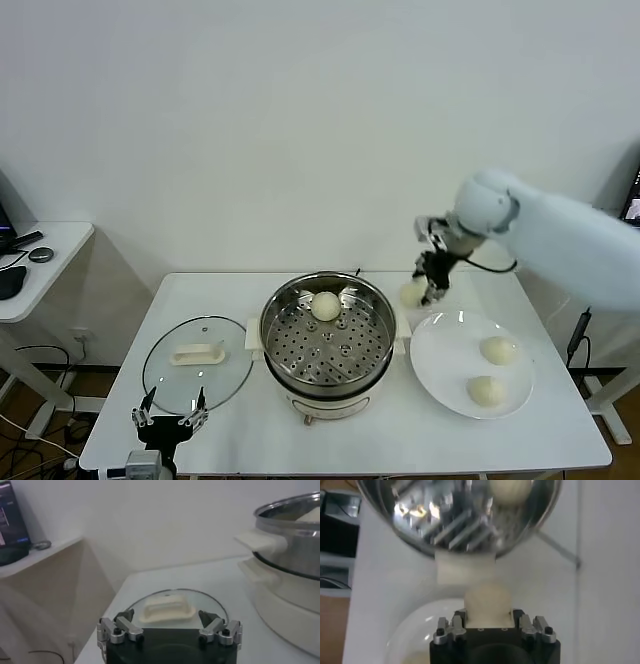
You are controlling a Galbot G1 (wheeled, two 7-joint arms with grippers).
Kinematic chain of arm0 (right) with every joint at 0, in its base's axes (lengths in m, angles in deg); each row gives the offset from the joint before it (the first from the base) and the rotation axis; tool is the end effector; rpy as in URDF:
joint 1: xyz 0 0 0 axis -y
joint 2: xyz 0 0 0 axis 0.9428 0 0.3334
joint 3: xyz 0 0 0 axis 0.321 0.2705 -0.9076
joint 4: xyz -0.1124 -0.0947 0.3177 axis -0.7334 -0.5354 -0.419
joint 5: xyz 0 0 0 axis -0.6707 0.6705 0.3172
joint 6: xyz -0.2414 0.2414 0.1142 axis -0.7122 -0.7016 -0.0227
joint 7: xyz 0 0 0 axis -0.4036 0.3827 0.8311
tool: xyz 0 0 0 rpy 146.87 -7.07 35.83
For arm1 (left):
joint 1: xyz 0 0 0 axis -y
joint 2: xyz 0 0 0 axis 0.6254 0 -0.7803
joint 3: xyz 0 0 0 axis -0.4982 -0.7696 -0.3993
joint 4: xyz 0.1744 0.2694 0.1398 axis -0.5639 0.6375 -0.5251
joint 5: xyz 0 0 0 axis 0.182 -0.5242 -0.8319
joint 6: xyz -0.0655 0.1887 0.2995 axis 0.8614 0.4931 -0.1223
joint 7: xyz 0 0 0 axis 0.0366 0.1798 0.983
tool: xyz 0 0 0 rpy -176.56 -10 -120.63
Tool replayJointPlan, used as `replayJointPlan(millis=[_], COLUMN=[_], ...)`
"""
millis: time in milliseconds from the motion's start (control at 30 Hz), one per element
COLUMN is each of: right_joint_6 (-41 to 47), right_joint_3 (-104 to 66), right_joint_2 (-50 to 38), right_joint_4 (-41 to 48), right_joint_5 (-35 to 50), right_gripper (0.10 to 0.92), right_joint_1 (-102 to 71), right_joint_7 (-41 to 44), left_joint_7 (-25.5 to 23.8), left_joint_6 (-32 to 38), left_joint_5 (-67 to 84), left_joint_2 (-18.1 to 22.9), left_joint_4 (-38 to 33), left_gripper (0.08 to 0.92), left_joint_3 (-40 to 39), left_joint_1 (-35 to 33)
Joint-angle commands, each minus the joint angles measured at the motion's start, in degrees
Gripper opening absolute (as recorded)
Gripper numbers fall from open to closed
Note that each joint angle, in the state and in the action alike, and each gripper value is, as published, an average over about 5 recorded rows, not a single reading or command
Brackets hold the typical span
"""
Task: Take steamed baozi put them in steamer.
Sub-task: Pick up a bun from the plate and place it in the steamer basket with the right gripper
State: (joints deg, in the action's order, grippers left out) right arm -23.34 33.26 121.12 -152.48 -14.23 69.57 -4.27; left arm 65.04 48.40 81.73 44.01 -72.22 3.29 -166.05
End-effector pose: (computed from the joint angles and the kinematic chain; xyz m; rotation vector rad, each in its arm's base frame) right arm 0.5386 -0.0176 -0.0057 1.3759 -1.3850 1.3278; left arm 0.1475 0.0521 -0.3064 0.1872 -2.7561 -0.2827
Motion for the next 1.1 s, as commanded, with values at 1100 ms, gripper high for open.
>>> replayJointPlan(millis=[1100], right_joint_6=[12.8], right_joint_3=[14.08], right_joint_2=[40.68], right_joint_4=[18.74], right_joint_5=[11.0], right_gripper=[0.543], right_joint_1=[-3.8], right_joint_7=[-9.61], left_joint_7=[-0.26], left_joint_6=[-0.22], left_joint_5=[1.88], left_joint_2=[0.07], left_joint_4=[-1.08], left_gripper=[0.823], left_joint_3=[-0.36], left_joint_1=[1.33])
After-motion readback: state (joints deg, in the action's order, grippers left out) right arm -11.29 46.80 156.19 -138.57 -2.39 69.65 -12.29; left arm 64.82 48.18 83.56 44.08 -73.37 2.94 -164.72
